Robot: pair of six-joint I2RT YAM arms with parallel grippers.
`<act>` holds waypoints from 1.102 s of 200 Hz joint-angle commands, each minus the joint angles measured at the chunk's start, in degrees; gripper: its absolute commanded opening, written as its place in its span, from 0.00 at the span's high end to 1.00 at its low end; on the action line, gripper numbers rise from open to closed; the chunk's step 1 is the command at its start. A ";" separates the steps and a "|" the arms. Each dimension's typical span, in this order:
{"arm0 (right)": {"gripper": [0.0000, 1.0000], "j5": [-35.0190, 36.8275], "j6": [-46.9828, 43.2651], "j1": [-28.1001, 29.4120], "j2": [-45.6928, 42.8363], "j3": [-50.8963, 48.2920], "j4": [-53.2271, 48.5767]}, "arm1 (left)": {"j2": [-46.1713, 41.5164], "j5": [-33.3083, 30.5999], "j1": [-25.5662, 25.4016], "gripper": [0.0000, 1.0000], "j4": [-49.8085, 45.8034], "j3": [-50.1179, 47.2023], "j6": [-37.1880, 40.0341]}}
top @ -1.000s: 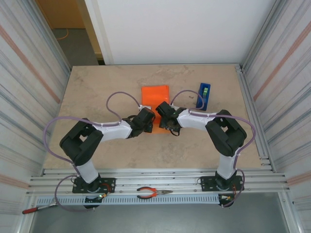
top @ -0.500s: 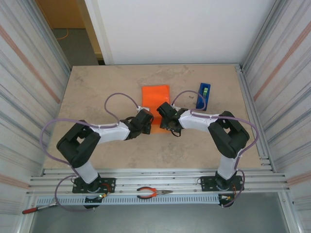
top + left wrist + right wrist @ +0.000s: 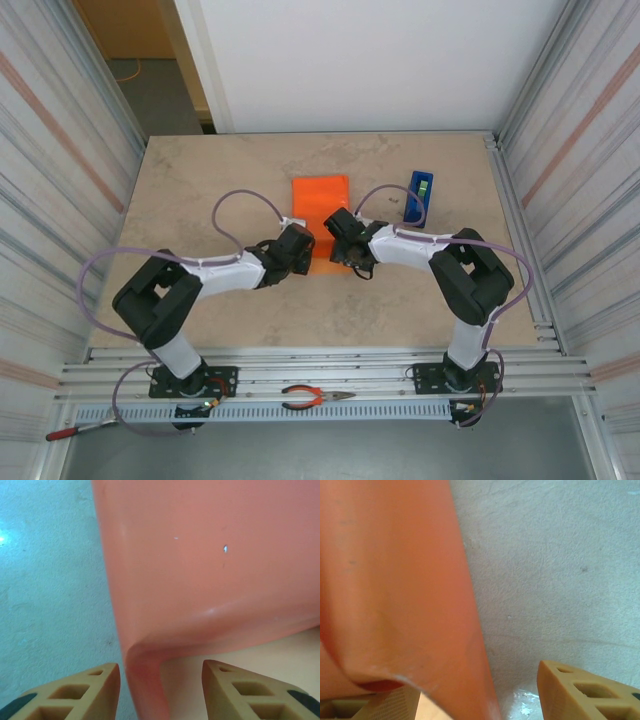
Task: Wrap the gift box in paper
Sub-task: Fold the wrapping paper for the gift box.
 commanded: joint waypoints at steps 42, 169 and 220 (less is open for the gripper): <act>0.39 0.60 -0.98 -0.97 1.15 2.55 -1.46 | 3.92 -4.18 0.65 0.53 0.39 2.95 3.33; 0.76 -1.98 -2.07 -1.94 2.45 2.27 0.17 | 4.34 -3.62 0.61 0.55 0.37 2.25 3.03; 0.66 -2.21 -1.72 -1.89 1.95 1.06 -0.04 | 4.05 -2.95 0.61 0.55 0.44 2.25 2.64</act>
